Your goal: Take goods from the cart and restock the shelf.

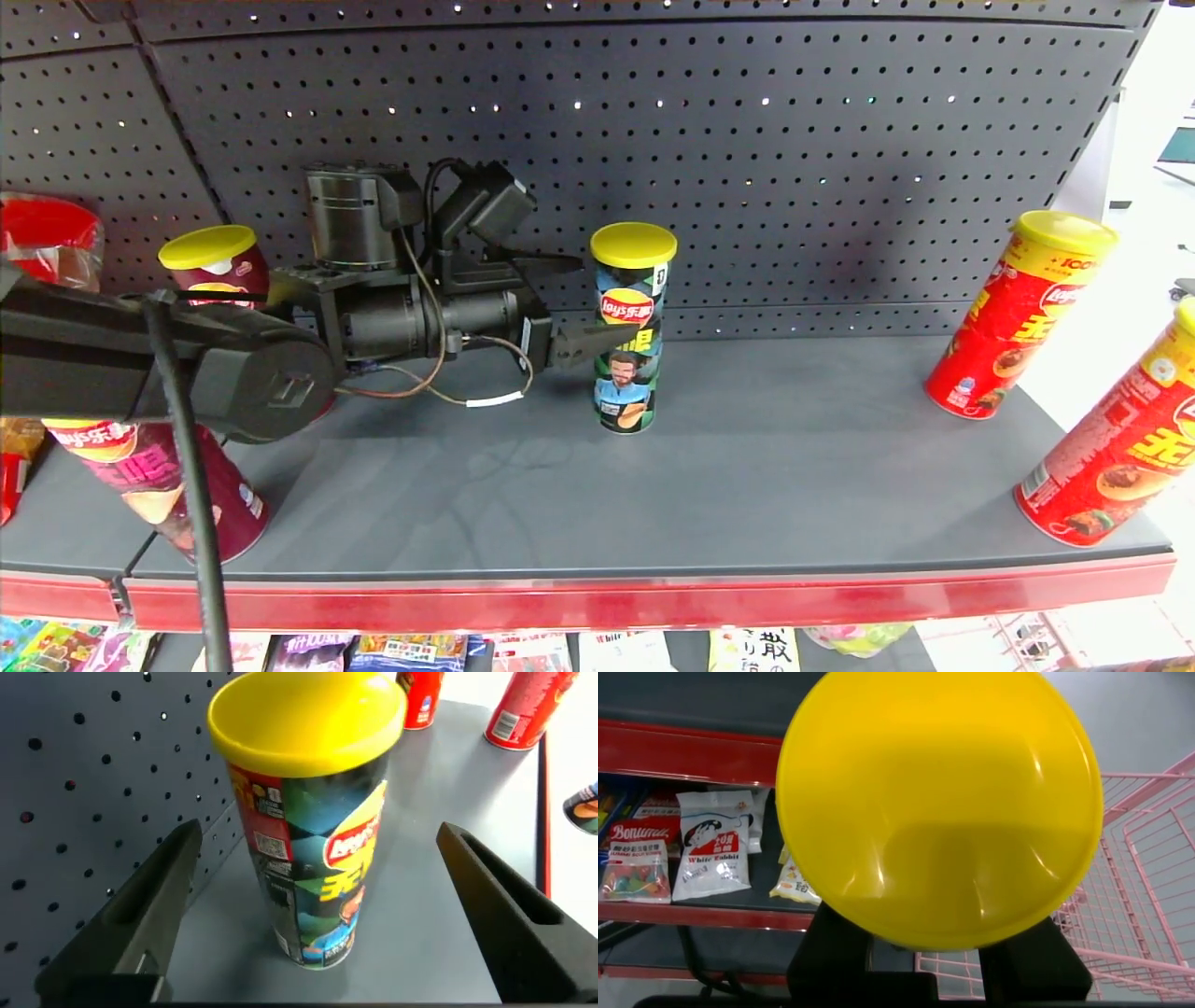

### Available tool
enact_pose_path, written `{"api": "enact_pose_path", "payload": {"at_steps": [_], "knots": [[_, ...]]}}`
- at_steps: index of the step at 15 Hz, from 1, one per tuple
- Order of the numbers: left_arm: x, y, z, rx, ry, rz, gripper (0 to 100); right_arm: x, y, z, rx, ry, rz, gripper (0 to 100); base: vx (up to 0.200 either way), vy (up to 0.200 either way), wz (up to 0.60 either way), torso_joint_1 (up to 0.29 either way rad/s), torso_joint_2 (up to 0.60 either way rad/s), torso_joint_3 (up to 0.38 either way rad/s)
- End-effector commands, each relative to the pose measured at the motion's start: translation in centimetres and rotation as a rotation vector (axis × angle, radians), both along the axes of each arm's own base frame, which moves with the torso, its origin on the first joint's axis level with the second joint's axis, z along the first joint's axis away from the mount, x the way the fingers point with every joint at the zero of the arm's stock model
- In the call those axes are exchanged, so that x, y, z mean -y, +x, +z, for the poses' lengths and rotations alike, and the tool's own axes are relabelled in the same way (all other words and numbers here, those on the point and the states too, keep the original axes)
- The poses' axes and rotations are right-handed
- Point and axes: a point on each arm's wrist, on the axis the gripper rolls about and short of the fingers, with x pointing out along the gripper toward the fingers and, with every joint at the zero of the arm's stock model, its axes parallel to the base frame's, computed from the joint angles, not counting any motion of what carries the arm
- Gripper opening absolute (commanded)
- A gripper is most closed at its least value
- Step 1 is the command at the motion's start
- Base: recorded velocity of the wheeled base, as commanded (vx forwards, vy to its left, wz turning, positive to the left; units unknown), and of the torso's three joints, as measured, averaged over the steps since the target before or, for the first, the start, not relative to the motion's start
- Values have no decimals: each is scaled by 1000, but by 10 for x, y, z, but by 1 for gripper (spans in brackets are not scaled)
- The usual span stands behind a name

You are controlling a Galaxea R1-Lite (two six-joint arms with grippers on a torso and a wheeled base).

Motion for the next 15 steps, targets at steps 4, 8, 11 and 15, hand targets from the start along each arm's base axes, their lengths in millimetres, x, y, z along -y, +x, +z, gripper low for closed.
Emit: {"api": "enact_pose_path", "payload": {"at_steps": [4, 8, 11, 15], "knots": [[8, 13, 4, 20, -21, -30, 100, 0, 0, 0, 0, -4, -9, 0, 0, 0, 0, 0, 0, 0], [13, 22, -1, 15, -23, -64, 100, 0, 0, 0, 0, -4, -9, 0, 0, 0, 0, 0, 0, 0], [16, 27, -6, 5, -21, -80, 100, 1, 0, 0, 0, -10, -24, 0, 0, 0, 0, 0, 0, 0], [25, 41, -11, 15, -26, -85, 100, 1, 0, 0, 0, -10, -25, 0, 0, 0, 0, 0, 0, 0]]}}
